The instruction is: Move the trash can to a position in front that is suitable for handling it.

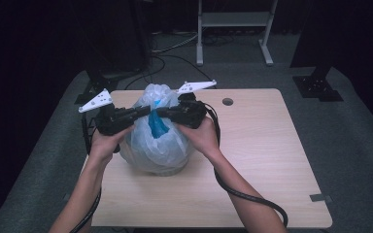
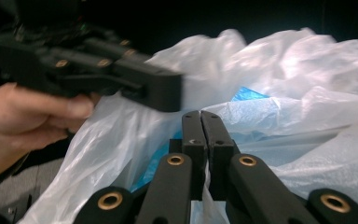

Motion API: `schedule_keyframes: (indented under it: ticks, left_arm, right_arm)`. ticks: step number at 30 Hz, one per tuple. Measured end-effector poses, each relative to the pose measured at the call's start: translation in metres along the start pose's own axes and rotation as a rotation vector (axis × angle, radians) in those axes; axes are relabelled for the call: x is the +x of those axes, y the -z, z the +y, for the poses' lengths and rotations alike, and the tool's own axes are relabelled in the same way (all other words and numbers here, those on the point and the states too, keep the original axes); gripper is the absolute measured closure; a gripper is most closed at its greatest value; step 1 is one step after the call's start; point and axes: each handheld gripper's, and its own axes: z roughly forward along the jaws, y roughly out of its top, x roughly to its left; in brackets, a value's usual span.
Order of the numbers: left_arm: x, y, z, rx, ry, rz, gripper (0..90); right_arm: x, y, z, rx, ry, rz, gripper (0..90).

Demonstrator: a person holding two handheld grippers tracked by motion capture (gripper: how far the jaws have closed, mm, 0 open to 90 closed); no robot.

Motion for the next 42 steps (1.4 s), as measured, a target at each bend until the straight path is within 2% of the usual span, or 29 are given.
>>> schedule_keyframes:
  ticks: [3, 7, 12, 20, 23, 27, 32, 36, 40, 42]
  left_arm:
    - [0.000, -0.001, 0.001, 0.017, -0.002, -0.002, 88.2]
    - [0.003, 0.001, 0.002, 0.020, 0.025, -0.018, 88.1]
    - [0.006, 0.002, 0.000, 0.017, 0.078, -0.030, 86.3]
    - [0.010, 0.000, -0.004, 0.036, 0.130, -0.060, 74.1]
    - [0.011, -0.002, -0.005, 0.057, 0.133, -0.065, 69.2]
    - [0.009, -0.005, -0.004, 0.089, 0.128, -0.053, 69.0]
    - [0.001, -0.008, -0.002, 0.127, 0.066, -0.030, 88.0]
    - [-0.001, -0.009, -0.002, 0.126, 0.065, -0.031, 89.6]
    - [-0.001, -0.008, 0.001, 0.101, 0.071, -0.038, 89.8]
    - [-0.001, -0.007, 0.003, 0.092, 0.067, -0.039, 89.8]
  right_arm:
    - [0.009, -0.003, -0.001, 0.013, 0.032, 0.023, 89.0]
    - [0.020, -0.007, -0.001, 0.043, 0.084, 0.021, 89.0]
    - [0.027, -0.010, -0.003, 0.066, 0.114, 0.017, 88.9]
    - [0.036, -0.012, -0.004, 0.084, 0.159, 0.007, 88.9]
    - [0.039, -0.014, -0.006, 0.098, 0.172, 0.006, 88.9]
    - [0.042, -0.014, -0.006, 0.092, 0.183, 0.013, 88.9]
    - [0.041, -0.013, -0.008, 0.084, 0.180, 0.025, 88.8]
    - [0.037, -0.009, -0.011, 0.073, 0.173, 0.055, 78.1]
    - [0.035, -0.002, -0.013, 0.051, 0.164, 0.053, 63.3]
    - [0.032, 0.002, -0.013, 0.035, 0.153, 0.054, 59.5]
